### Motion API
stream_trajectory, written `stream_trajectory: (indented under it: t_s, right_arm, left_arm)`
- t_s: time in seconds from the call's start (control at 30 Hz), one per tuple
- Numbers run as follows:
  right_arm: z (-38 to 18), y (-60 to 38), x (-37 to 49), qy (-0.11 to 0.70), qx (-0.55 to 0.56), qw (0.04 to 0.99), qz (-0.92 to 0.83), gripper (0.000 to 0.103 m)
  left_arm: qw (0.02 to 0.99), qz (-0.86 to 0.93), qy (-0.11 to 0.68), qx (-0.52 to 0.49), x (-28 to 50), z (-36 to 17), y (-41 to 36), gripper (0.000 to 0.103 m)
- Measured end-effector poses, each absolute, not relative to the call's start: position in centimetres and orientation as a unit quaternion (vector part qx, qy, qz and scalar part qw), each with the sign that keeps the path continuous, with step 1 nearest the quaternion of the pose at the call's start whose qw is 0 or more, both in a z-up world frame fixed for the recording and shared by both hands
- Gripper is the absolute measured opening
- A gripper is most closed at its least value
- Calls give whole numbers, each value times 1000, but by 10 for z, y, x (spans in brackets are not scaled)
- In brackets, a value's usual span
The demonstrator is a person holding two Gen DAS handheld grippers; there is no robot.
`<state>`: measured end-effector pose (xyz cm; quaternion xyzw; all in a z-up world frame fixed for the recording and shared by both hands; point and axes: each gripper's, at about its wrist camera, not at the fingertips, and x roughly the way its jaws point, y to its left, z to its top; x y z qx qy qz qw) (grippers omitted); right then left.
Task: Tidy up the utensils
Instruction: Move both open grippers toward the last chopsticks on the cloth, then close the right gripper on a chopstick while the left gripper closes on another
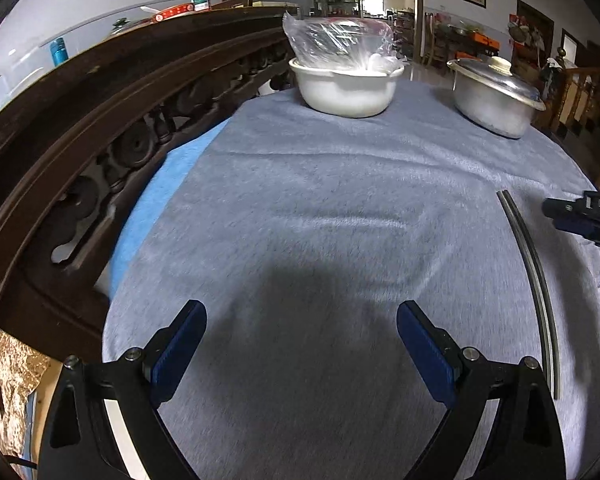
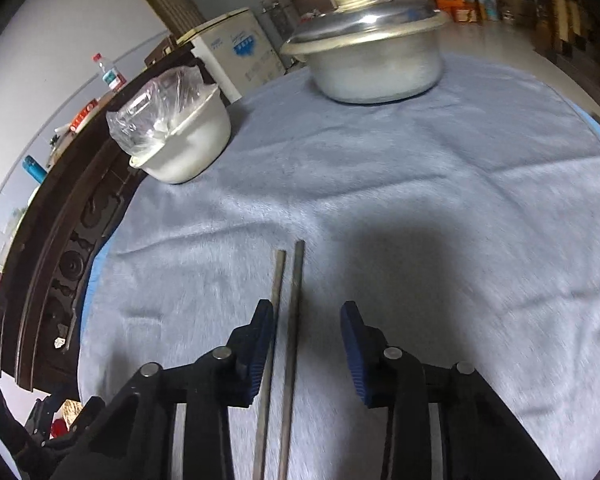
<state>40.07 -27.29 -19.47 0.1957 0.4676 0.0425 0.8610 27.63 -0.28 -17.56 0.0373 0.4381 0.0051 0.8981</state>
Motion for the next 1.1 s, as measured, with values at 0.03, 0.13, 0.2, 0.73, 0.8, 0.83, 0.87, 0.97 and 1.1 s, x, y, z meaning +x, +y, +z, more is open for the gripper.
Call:
stream_trajectory:
  t_s: [0.03,0.13,0.2,0.73,0.8,0.83,0.87,0.97,1.1]
  right_arm:
    - [-196,-271,405,469,194,861,43,37]
    - [-202,-265,419,474,191,858,50,33]
    - [-206,-261,425,477,184,858,48,33]
    - [-212,-251,438,501,88,861,8,9]
    - [-211,-259,436,504,86,859,-4,9]
    - [-210,-264,434,505,87,858,-10,9]
    - [-210,-268,431,506,87,858,-16,9]
    - [-210,-290,425,506,102,856,-26,9]
    - [-209,-312,416,509,125,851,-30,9]
  left_arm:
    - [898,4,438,37,279,-176,-4,96]
    - [900,-3,434,40,288,-175,-7,96]
    - [901,-6,432,43,293,-175,-10,96]
    - [900,-31,430,57,311,-176,-33,96]
    - [900,-46,430,61,317,-175,-39,96]
    - [899,-55,430,64,320,-175,-43,96]
    - [898,-65,431,68,325,-175,-48,96]
    - [892,-90,437,73,342,-175,-64,96]
    - [880,-139,449,70,368,-175,-96,95]
